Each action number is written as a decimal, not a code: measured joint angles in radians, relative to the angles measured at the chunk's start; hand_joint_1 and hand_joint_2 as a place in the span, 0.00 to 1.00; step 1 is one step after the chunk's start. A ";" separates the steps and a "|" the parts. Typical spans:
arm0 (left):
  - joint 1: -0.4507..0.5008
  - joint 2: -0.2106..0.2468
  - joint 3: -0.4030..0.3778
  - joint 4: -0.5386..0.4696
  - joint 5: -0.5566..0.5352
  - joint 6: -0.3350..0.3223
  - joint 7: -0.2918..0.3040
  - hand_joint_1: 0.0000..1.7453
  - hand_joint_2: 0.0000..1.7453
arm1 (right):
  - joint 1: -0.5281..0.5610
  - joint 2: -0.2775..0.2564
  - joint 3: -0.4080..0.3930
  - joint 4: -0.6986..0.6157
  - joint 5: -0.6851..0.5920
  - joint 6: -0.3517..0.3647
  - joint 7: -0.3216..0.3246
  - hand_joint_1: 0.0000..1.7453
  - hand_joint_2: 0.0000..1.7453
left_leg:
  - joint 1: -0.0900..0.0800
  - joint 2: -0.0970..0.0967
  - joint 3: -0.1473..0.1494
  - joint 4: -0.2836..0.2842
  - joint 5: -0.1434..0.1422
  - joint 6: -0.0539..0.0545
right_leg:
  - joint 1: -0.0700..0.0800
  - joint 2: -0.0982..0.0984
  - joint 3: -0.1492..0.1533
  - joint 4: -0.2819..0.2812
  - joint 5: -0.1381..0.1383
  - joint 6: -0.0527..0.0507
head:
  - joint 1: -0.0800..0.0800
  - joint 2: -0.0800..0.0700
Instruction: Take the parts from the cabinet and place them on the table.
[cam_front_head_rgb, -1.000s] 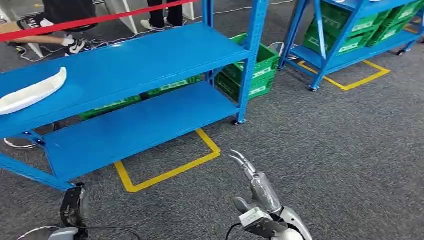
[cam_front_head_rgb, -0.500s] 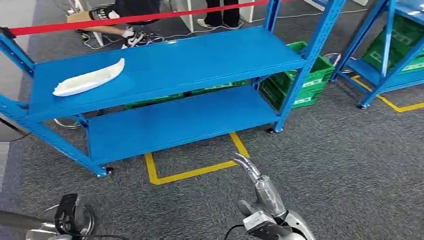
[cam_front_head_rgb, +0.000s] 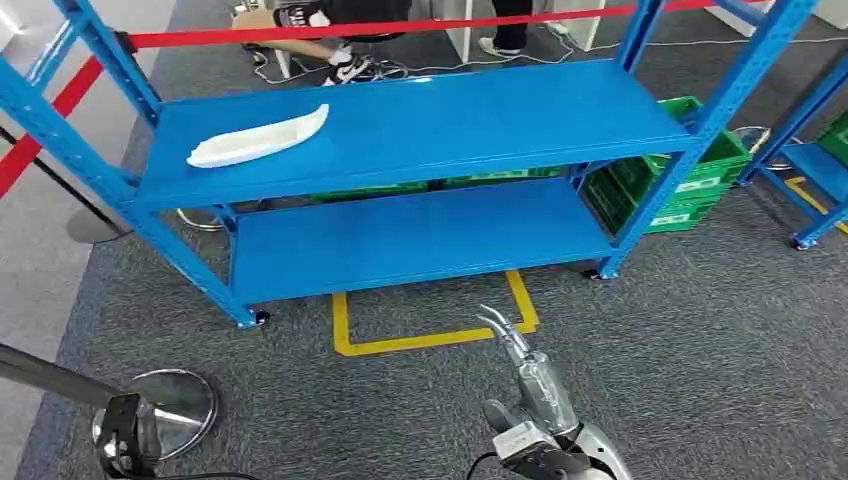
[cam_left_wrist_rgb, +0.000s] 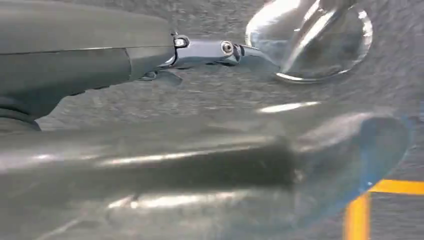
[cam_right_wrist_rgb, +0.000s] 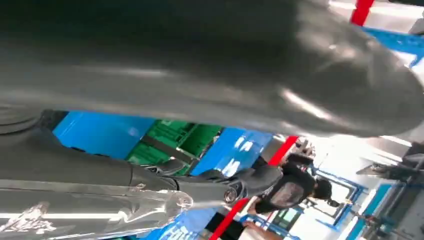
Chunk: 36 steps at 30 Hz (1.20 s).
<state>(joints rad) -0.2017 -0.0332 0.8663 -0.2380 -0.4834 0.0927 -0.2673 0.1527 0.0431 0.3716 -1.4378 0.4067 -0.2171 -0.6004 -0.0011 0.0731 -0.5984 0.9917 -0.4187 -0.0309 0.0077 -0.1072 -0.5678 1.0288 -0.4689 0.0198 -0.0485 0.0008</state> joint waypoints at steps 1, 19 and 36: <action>0.005 -0.001 0.007 -0.001 0.010 0.000 -0.021 0.00 0.00 | 0.003 0.000 0.000 -0.003 0.001 -0.003 0.000 0.00 0.00 | -0.001 -0.011 -0.002 0.000 -0.002 0.005 | 0.000 -0.011 0.004 -0.004 -0.002 0.004 | -0.002 0.000; 0.150 -0.107 0.018 0.003 -0.043 0.078 -0.336 0.00 0.00 | 0.156 -0.058 -0.014 -0.145 -0.052 -0.205 0.042 0.00 0.00 | 0.006 -0.110 0.046 -0.003 -0.053 0.004 | -0.016 0.119 -0.007 0.004 0.001 -0.004 | 0.009 0.000; 0.155 -0.101 0.022 0.006 -0.058 0.100 -0.329 0.00 0.00 | 0.133 -0.078 0.008 -0.150 -0.116 -0.198 0.050 0.00 0.00 | 0.009 -0.084 -0.001 0.001 -0.008 0.040 | -0.014 0.123 0.080 0.061 -0.083 0.032 | 0.015 0.000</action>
<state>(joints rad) -0.0470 -0.1343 0.8881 -0.2316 -0.5413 0.1923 -0.5959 0.2856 -0.0347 0.3796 -1.5881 0.2907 -0.4147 -0.5501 0.0076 -0.0109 -0.5991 0.9926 -0.4267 0.0088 -0.0066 0.0156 -0.4882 1.0903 -0.5520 0.0521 -0.0335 0.0008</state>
